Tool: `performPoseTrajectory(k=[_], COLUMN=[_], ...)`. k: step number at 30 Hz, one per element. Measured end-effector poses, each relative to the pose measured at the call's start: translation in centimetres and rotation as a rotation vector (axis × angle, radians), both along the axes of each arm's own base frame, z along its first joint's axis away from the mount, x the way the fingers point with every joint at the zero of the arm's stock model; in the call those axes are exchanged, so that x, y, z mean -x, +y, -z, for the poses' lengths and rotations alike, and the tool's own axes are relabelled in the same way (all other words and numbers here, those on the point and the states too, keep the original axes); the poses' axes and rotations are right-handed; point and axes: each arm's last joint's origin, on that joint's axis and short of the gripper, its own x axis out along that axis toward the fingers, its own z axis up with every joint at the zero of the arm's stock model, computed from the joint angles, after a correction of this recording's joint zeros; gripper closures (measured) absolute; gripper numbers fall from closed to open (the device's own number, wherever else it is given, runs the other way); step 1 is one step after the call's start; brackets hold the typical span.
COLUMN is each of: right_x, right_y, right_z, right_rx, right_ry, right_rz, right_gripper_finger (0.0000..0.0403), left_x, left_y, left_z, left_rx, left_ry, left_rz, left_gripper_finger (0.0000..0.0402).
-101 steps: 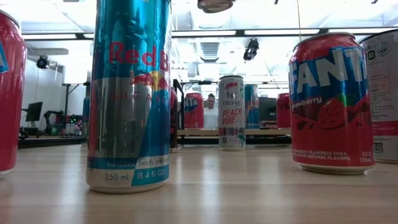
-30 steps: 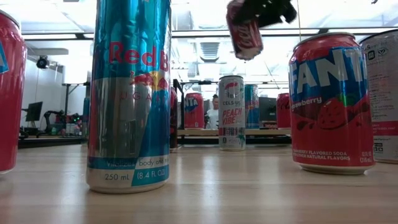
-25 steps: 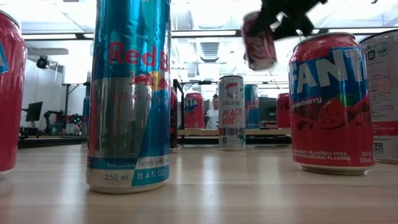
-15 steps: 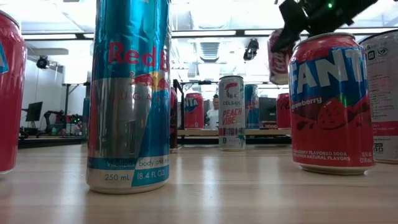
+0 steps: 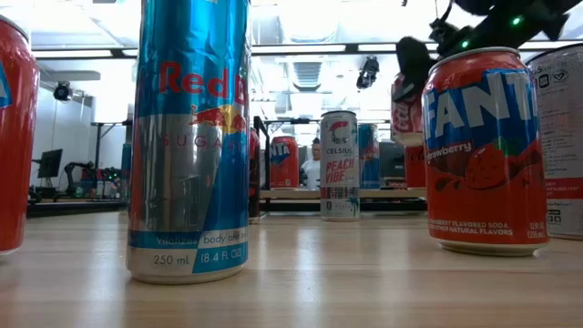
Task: Place canned beverage on shelf
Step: Put the red soda can on the shelf
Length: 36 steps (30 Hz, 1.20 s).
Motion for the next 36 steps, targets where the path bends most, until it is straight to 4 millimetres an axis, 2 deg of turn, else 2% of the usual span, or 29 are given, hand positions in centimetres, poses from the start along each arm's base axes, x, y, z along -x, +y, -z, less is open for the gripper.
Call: performPoseTrajectory(k=[11, 17, 22, 36], right_x=[-2.1, -2.7, -2.9, -3.3], right_y=[-1.4, -1.8, -1.9, -2.2], right_z=[3.1, 4.6, 5.4, 7.0], right_rx=[-0.004, -0.017, -0.027, -0.041], right_ry=[0.05, 0.093, 0.096, 0.066], right_rz=[0.122, 0.151, 0.175, 0.244], right_gripper_finger=[0.0121, 0.0121, 0.0121, 0.0121], left_x=[0.7, 0.9, 0.9, 0.8], left_y=[0.2, 0.6, 0.8, 0.8], left_z=[0.1, 0.1, 0.2, 0.3], left_rx=[0.0, 0.033, 0.042, 0.023], left_ry=[0.015, 0.028, 0.039, 0.053], left_rz=[-0.01, -0.138, -0.204, -0.208], left_gripper_finger=[0.0049, 0.0049, 0.0049, 0.0049])
